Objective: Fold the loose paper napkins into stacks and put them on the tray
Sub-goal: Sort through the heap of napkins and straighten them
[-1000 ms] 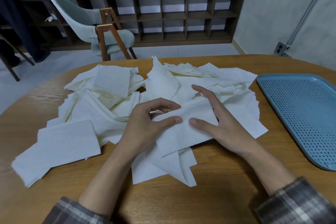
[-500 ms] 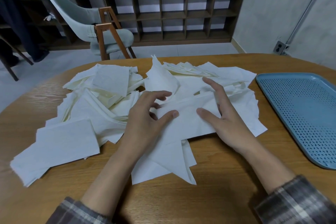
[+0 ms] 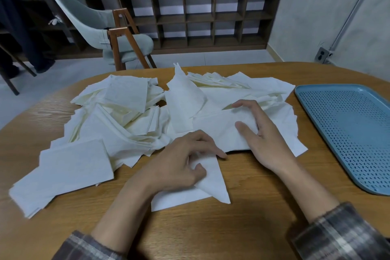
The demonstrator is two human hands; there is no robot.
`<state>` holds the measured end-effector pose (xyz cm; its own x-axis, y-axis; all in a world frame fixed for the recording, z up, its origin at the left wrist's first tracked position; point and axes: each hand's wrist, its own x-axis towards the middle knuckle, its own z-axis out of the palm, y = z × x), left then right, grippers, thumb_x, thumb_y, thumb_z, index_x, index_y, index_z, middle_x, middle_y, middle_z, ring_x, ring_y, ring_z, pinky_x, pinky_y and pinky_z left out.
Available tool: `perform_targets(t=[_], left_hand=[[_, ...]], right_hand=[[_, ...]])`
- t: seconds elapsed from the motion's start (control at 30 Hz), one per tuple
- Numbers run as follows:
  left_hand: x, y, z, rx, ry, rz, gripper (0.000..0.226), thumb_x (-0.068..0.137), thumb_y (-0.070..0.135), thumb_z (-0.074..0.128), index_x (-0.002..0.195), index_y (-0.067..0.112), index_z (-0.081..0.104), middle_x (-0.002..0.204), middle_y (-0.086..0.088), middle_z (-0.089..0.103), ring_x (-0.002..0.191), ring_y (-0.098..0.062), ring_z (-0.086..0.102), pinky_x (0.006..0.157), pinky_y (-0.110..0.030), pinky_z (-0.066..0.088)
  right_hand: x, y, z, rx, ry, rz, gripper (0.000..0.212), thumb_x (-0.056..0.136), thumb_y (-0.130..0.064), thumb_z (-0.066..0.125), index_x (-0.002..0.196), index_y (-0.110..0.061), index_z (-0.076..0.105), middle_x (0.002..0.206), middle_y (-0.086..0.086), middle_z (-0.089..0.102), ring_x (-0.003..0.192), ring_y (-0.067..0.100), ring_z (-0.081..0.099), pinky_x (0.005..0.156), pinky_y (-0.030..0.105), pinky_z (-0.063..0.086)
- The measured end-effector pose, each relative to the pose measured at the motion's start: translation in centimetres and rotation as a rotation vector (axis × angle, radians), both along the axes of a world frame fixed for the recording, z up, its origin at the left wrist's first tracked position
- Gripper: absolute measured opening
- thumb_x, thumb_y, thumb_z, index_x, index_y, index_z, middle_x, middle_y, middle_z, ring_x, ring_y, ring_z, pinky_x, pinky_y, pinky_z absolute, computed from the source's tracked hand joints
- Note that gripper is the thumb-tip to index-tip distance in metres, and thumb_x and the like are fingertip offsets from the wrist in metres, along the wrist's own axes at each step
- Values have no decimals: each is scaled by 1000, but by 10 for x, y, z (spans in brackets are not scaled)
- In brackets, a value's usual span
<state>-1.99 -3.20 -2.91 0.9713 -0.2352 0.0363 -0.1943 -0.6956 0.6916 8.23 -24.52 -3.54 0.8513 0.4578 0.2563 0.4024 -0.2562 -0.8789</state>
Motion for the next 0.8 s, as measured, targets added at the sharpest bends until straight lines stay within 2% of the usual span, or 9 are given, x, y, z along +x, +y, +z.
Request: perform_targets(t=[0.1,0.17,0.27,0.33,0.43,0.5,0.57,0.67,0.8], left_hand=[[0,-1,-3,84,13,-15,43,88,13,69,111,49,77,121,24,48,104,-1,51,81,-11,36],[-1,-3,-4,105,0,-15,29,92,21,73,105,47,78,121,24,46,104,0,50,81,-10,35],[-1,-3,-3,80,-1,-5,8,93,35,78,96,42,77,119,23,49,102,4,51,80,-11,35],[0,-3,-2,23,-8,18,4,93,36,79,91,39,77,117,21,53,98,3,54,78,-13,36],[0,-5,3,-132,-80,72,6,93,26,80,89,30,77,113,16,64,101,-8,60,79,-13,39],[-1,-6,7,-241,-141,129,7,94,20,79,90,25,76,112,13,70,107,-16,64,82,-20,45],[-1,-6,7,-351,-172,181,5,96,16,76,93,21,75,110,11,73,111,-18,66,91,-28,50],[0,-9,4,-453,-154,243,3,99,18,72,96,20,73,99,6,74,98,-14,68,93,-30,53],[0,-11,2,-479,-194,303,10,96,17,75,91,25,73,85,5,72,82,-13,62,80,-24,48]], right_hand=[[1,0,0,-23,0,49,34,108,-7,50,110,-32,74,118,-26,70,121,-6,58,97,11,40],[2,0,-1,-38,25,69,39,107,-4,50,101,-29,79,113,-22,74,120,-3,60,98,12,39],[4,-1,-2,-48,47,65,37,103,-3,55,102,-31,80,113,-22,75,120,-3,61,96,12,41],[4,-1,-3,-41,44,52,37,101,-2,57,105,-32,79,116,-23,74,122,-4,60,99,12,40],[6,-1,-5,-32,52,38,37,100,-3,59,109,-33,79,119,-24,74,125,-6,59,104,16,39],[5,0,-4,-16,70,42,34,101,-4,60,109,-31,80,118,-23,74,125,-6,59,106,18,39],[4,1,-1,29,103,61,28,103,-7,60,107,-26,82,116,-19,76,123,-5,61,107,19,40],[-1,3,4,141,224,92,30,108,-27,54,103,-20,83,113,-13,78,116,-2,65,99,20,40],[-2,3,6,242,416,166,59,101,-63,44,105,-19,83,115,0,79,113,15,72,98,34,46]])
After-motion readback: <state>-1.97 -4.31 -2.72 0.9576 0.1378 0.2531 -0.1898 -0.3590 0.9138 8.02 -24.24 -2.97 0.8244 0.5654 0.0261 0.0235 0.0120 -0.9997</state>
